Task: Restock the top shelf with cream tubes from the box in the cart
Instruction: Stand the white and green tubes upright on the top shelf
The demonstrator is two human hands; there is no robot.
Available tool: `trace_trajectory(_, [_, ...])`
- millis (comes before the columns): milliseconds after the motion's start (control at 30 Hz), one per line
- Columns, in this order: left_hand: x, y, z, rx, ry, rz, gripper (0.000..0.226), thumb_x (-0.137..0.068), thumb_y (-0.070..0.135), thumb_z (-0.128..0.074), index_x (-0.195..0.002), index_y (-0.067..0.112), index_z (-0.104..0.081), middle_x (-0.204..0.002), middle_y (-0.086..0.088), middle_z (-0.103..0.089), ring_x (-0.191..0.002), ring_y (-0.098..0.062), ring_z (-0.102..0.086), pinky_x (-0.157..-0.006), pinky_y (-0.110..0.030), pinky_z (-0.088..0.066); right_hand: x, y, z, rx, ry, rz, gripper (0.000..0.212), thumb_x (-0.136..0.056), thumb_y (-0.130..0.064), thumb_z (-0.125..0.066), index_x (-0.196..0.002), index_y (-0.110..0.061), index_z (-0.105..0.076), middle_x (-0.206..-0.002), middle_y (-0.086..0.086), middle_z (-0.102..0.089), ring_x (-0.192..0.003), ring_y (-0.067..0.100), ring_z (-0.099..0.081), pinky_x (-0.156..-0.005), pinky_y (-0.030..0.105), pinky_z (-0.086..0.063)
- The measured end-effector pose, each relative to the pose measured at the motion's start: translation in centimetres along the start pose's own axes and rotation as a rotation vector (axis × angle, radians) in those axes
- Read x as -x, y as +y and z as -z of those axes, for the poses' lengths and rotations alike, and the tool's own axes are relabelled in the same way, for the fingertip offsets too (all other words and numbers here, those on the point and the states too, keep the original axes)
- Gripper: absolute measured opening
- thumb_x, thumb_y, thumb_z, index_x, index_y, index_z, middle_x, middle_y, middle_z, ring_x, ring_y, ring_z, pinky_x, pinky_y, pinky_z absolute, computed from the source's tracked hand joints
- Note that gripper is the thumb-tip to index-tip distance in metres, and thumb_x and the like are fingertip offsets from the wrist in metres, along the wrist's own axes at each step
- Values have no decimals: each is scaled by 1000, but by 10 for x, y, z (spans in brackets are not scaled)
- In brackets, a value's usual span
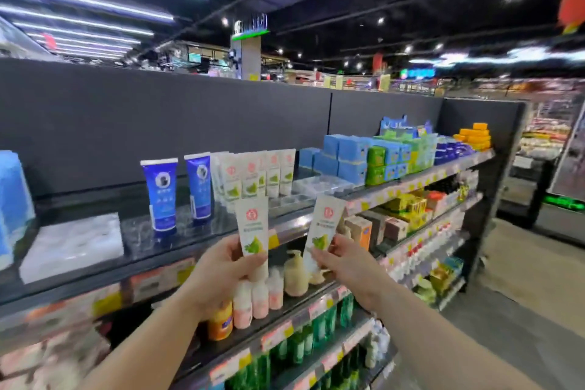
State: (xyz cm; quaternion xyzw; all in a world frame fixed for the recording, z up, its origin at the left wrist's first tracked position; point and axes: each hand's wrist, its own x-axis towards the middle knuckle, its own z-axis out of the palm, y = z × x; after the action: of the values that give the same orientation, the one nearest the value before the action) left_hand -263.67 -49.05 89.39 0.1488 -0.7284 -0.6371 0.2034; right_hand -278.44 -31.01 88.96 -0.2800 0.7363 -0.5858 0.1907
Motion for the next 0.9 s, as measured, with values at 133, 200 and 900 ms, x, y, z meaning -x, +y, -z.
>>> trace_trajectory(133, [-64, 15, 5, -23, 113, -28, 25, -87, 17, -69, -103, 35, -62, -107, 11, -70, -100, -9, -66, -80, -30, -55, -72, -20, 6, 53, 15, 65, 22, -90, -31, -68, -110, -22, -67, -92, -9, -75, -85, 11, -69, -73, 27, -59])
trace_trajectory(200, [-89, 18, 6, -67, 178, -61, 29, -86, 20, -70, -107, 37, -60, -112, 14, -68, -105, -8, -63, -84, -31, -53, -104, -28, 9, 86, -10, 90, 20, -90, -35, -67, -108, -26, -66, -89, -13, -73, -82, 7, -68, -60, 20, -54])
trace_trajectory(900, [-142, 21, -36, -307, 639, 54, 30, -88, 18, -67, -108, 38, -56, -97, 22, -69, -86, 14, -64, -60, -9, -50, -273, -21, -24, 284, -453, 437, 28, -91, -25, -66, -117, -31, -56, -113, -14, -67, -105, 10, -62, -96, 37, -52])
